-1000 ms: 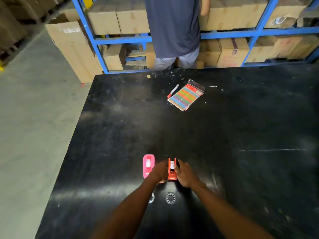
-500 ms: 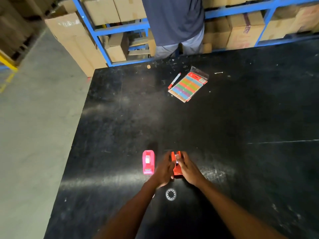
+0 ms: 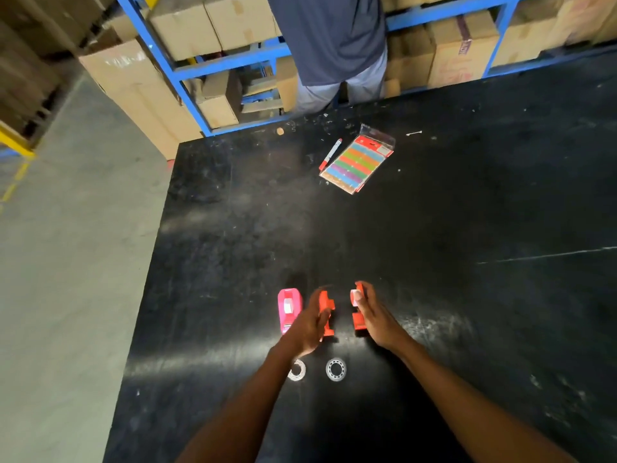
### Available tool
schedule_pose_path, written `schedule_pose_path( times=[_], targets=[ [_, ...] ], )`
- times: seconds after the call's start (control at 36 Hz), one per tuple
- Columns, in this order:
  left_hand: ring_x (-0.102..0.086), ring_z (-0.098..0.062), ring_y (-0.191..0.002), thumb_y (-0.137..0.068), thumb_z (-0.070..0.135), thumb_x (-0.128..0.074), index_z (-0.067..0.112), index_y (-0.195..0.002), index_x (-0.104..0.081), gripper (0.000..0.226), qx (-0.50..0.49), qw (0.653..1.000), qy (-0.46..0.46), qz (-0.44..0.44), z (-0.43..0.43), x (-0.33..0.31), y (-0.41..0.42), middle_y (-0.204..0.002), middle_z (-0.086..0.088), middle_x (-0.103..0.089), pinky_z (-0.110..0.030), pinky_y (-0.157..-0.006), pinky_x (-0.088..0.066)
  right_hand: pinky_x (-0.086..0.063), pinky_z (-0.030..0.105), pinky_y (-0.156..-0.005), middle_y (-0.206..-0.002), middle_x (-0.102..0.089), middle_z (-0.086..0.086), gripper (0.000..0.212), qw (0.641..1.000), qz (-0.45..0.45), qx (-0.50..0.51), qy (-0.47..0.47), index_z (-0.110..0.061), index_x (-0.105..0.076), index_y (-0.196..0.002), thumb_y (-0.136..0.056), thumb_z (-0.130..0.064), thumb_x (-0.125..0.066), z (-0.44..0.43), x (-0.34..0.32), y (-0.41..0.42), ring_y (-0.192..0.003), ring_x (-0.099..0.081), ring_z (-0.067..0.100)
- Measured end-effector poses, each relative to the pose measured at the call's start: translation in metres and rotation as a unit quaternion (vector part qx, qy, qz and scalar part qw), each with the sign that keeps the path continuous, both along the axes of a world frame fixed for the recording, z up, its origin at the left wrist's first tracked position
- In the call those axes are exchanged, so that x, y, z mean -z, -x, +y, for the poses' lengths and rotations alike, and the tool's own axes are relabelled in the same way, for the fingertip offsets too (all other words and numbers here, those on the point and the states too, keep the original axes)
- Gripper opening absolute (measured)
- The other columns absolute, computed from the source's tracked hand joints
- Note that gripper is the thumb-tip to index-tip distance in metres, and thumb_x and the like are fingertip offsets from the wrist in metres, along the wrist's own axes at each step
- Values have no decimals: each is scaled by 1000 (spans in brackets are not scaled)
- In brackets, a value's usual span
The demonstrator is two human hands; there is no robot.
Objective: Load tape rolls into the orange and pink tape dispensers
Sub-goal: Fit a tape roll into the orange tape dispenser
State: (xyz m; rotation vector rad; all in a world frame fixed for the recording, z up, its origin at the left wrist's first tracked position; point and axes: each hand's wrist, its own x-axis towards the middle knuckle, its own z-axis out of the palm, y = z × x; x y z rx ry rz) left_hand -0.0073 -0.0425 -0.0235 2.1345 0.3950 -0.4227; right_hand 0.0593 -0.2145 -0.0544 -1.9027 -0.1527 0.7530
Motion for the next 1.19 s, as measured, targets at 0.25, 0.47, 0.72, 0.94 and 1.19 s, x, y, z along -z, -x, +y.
schedule_pose_path(
  times=[0.25, 0.47, 0.72, 0.94, 1.19],
  targets=[
    [-60, -44, -116, -106, 28, -36, 14, -154, -24, 52, 13, 979, -194, 57, -17, 45, -25, -136, -28, -53, -49, -97, -50, -39, 31, -103, -134, -53, -10, 46, 1000, 4, 25, -5, -45, -37, -135, -95, -65, -32, -17, -25, 22, -118, -54, 8],
    [-64, -46, -111, -88, 11, -70, 19, -152, -25, 79, -15, 965, -254, 64, -29, 56, -22, -139, -24, -43, -52, -90, -53, -40, 18, -98, -134, -54, -12, 50, 999, 0, 50, -2, -44, -38, -137, -93, -66, -32, -28, -28, 32, -106, -49, -24],
    [-64, -39, -103, -101, 30, -47, 20, -150, -31, 53, -98, 977, -169, -83, -37, 23, -13, -135, -14, -43, -49, -86, -54, -47, 42, -106, -133, -57, -13, 63, 997, 0, 66, -32, -49, -41, -134, -82, -85, -34, -22, -22, 38, -118, -56, -4],
    [-62, -10, -69, -98, 41, -54, 23, -112, -64, 24, -84, 971, 225, -8, -33, -4, -6, -92, 4, -68, -23, -56, -45, -31, 31, -116, -147, -47, -12, 46, 998, -11, 59, -23, -39, -39, -146, -104, -51, -23, -18, -31, 39, -135, -43, 4],
    [-68, -8, -82, -99, 19, -60, 5, -118, -67, 24, -71, 975, 199, -65, -41, -10, -7, -93, -2, -70, -24, -73, -57, -32, 27, -110, -149, -46, -12, 45, 997, -50, 52, 8, -38, -38, -147, -105, -49, -26, -26, -28, 36, -135, -44, 8]
  ],
)
